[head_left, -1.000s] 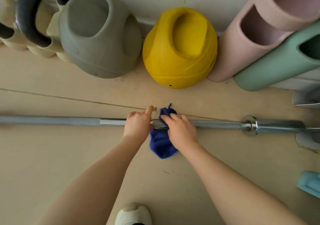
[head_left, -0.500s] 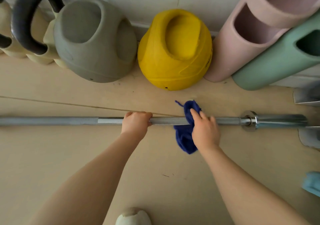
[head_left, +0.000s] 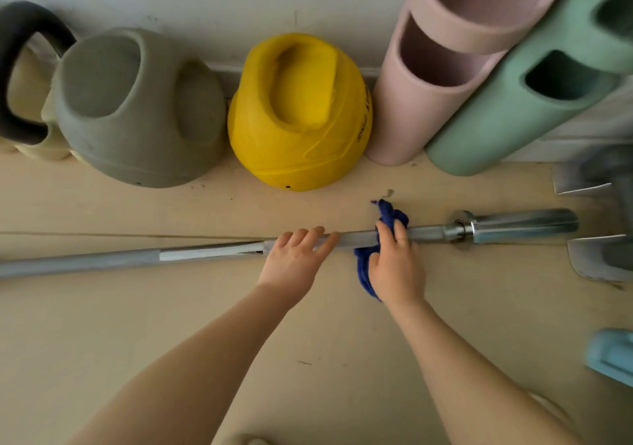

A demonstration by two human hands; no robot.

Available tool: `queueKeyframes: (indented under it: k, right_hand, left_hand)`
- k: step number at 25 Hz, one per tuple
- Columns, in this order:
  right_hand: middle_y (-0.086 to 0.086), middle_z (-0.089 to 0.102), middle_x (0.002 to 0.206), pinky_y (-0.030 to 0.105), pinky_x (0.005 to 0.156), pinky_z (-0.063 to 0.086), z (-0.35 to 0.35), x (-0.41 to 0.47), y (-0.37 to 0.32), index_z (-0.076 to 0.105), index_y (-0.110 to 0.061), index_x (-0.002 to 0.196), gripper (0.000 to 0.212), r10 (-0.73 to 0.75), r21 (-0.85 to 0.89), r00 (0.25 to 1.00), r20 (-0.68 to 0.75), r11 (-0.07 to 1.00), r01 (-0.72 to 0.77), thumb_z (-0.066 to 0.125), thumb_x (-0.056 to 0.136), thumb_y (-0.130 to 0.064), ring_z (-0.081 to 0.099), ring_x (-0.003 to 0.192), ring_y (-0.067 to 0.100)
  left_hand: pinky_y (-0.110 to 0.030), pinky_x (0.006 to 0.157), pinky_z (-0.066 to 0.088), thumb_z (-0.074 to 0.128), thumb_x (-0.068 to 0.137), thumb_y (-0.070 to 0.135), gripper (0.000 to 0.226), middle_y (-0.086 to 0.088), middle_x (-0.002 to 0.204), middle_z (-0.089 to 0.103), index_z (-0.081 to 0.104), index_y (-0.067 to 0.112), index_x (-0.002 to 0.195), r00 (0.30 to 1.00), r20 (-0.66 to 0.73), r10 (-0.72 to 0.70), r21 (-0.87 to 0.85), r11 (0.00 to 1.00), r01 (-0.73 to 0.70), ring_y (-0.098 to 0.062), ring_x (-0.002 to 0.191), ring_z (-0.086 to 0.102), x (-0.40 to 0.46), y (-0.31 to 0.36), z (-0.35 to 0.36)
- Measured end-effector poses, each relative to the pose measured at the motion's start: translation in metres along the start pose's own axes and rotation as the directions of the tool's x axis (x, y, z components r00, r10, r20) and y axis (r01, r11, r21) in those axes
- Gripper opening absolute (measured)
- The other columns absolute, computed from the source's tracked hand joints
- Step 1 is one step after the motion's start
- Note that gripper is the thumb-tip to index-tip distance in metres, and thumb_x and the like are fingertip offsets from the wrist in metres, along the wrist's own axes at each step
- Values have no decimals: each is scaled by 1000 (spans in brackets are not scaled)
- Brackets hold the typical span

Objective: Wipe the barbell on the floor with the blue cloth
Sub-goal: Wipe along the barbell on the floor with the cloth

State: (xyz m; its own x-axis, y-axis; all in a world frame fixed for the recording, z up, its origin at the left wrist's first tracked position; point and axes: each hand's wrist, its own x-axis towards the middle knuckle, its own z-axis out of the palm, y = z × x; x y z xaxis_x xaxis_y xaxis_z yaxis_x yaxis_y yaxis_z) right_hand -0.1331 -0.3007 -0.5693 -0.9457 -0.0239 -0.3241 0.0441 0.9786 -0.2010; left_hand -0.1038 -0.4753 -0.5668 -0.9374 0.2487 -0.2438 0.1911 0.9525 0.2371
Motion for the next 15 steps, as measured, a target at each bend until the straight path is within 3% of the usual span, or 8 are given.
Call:
queueKeyframes:
  k: [3,5,7,8,10,12,13,15]
  right_hand:
    - [3,29,150,41,84,46,-5,5,27,31,-29,141,57,-193,-79,981,28,978,195,48,88,-16,50,107,35]
    - [3,32,148,43,79,49,-16,18,71,30,-33,141,57,-4,-163,999,-45,987,-3,45,90,-13,53,101,36]
    - [7,32,147,43,75,48,-21,18,78,32,-28,140,55,215,-118,974,-77,968,-223,43,90,-12,56,95,39]
    - [8,31,147,42,76,47,-19,15,66,32,-25,140,54,210,-86,976,-54,973,-214,44,89,-13,56,95,39]
    - [6,28,149,41,81,45,-12,7,46,31,-24,140,55,-26,-128,999,28,991,30,45,88,-13,53,99,38]
    - [3,29,148,41,83,45,-18,12,56,27,-27,142,58,-210,-173,975,73,960,220,45,89,-11,51,102,36]
    - [3,33,145,41,83,45,-25,20,70,28,-28,142,58,-165,-200,985,44,965,170,44,89,-11,51,104,35]
    - [7,41,137,42,83,46,-33,27,80,34,-24,137,50,46,-204,999,-24,978,-50,41,90,-10,51,103,36]
  left_hand:
    - [-36,89,46,61,76,6,67,-10,127,56,41,24,137,997,-44,61,107,993,-56,-27,106,58,12,17,0]
    - [-31,71,51,70,68,10,62,-5,103,66,55,25,126,996,-65,55,200,979,-41,-24,85,64,18,23,-3]
    - [-34,75,45,55,79,5,60,-7,111,59,44,24,135,1000,2,-29,138,990,29,-28,95,57,21,26,2]
    - [-35,78,43,48,82,3,59,-9,115,56,39,23,138,999,21,-49,107,993,47,-30,99,54,19,27,3]
    - [-37,77,44,50,81,0,59,-12,112,58,43,20,136,998,-5,-56,103,993,57,-32,96,56,17,30,-1]
    - [-37,69,50,61,72,-4,57,-15,98,65,56,15,126,999,-23,-31,127,991,34,-33,83,62,18,31,-5]
    - [-37,67,51,64,70,-6,57,-15,95,66,59,15,123,999,-46,-21,131,991,26,-33,80,63,19,31,-5]
    - [-35,75,47,56,78,-4,59,-14,107,61,49,18,132,998,-42,-50,102,993,54,-31,92,59,22,29,-4]
